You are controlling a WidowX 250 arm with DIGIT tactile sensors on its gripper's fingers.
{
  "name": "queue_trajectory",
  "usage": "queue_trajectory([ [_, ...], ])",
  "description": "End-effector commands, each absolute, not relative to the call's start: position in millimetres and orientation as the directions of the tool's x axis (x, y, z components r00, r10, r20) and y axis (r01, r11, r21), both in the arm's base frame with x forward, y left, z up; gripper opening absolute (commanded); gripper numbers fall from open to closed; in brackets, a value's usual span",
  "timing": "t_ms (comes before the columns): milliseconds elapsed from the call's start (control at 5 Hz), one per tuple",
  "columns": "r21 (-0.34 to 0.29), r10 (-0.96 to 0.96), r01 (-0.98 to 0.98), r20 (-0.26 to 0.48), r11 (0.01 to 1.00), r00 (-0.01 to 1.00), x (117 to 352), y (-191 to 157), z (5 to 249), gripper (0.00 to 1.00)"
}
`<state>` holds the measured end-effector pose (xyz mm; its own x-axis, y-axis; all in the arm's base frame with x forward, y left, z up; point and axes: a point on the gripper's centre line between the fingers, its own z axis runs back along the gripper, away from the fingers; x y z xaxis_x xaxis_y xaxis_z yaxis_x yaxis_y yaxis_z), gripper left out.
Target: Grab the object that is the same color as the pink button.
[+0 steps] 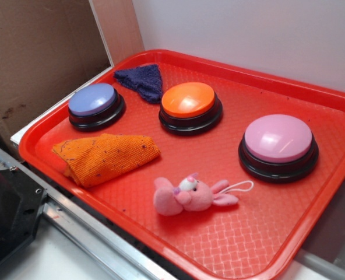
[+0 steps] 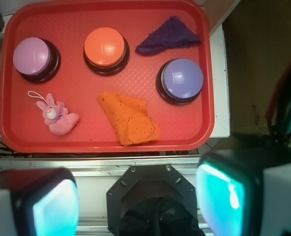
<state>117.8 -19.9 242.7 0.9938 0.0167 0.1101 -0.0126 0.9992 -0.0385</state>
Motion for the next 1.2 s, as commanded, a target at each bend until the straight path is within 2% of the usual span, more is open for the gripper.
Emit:
queue_trajectory([
  [0,-0.038,0.017,-0.013,0.110,0.999,0.994,117.8,-19.9,242.7,1.00],
  [200,-0.065,0.023,-0.017,0.096,0.998,0.995,143.3,-13.6,243.9,1.00],
  [400,-0.068,-0.044,0.047,0.039,0.997,0.998,177.7,-25.7,233.3,1.00],
  [600,-0.085,-0.159,0.159,0.007,0.984,0.987,208.3,-56.7,223.0,1.00],
  [800,-0.065,-0.350,0.348,-0.032,0.935,0.936,218.2,-109.2,210.4,1.00],
  [1000,-0.043,-0.537,0.535,-0.092,0.844,0.839,196.9,-159.9,190.6,1.00],
])
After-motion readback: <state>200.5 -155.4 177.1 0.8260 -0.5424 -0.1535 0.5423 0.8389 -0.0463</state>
